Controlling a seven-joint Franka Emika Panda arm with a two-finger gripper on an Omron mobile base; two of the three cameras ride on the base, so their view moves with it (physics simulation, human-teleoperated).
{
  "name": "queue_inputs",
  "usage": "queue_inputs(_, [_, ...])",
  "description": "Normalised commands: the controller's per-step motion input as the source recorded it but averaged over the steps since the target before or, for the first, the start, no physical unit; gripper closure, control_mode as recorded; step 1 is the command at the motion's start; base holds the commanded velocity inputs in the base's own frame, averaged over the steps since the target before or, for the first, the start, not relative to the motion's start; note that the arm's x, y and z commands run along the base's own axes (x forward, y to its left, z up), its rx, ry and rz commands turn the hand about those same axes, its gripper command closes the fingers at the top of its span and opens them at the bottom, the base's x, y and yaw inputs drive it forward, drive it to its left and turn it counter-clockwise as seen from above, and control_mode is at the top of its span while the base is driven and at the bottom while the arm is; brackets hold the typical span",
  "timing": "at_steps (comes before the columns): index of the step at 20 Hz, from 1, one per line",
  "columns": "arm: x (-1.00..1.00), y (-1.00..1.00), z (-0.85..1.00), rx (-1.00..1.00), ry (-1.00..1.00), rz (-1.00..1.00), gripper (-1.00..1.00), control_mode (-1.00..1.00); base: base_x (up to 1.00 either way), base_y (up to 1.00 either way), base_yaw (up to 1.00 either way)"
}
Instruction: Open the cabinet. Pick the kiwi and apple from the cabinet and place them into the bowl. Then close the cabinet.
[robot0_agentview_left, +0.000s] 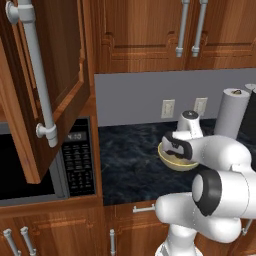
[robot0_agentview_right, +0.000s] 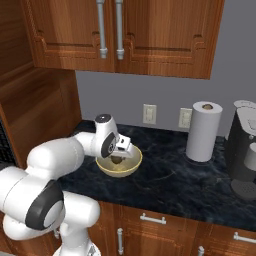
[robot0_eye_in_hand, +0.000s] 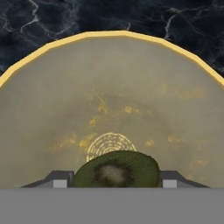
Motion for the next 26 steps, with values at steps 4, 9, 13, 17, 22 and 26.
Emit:
queue_inputs(4, [0.06,0.0,0.0,0.0,0.03,0.0,1.0,-1.0,0.0,0.0,0.0])
queue_inputs(9, [0.01,0.0,0.0,0.0,0.02,0.0,1.0,-1.0,0.0,0.0,0.0])
queue_inputs(13, [0.0,0.0,0.0,0.0,0.01,0.0,-1.0,-1.0,0.0,0.0,0.0])
queue_inputs(17, [0.01,0.0,0.0,0.0,0.01,0.0,-1.0,-1.0,0.0,0.0,0.0])
queue_inputs(22, [0.0,0.0,0.0,0.0,0.01,0.0,-1.0,-1.0,0.0,0.0,0.0])
queue_inputs(26, [0.0,0.0,0.0,0.0,0.0,0.0,-1.0,-1.0,0.0,0.0,0.0])
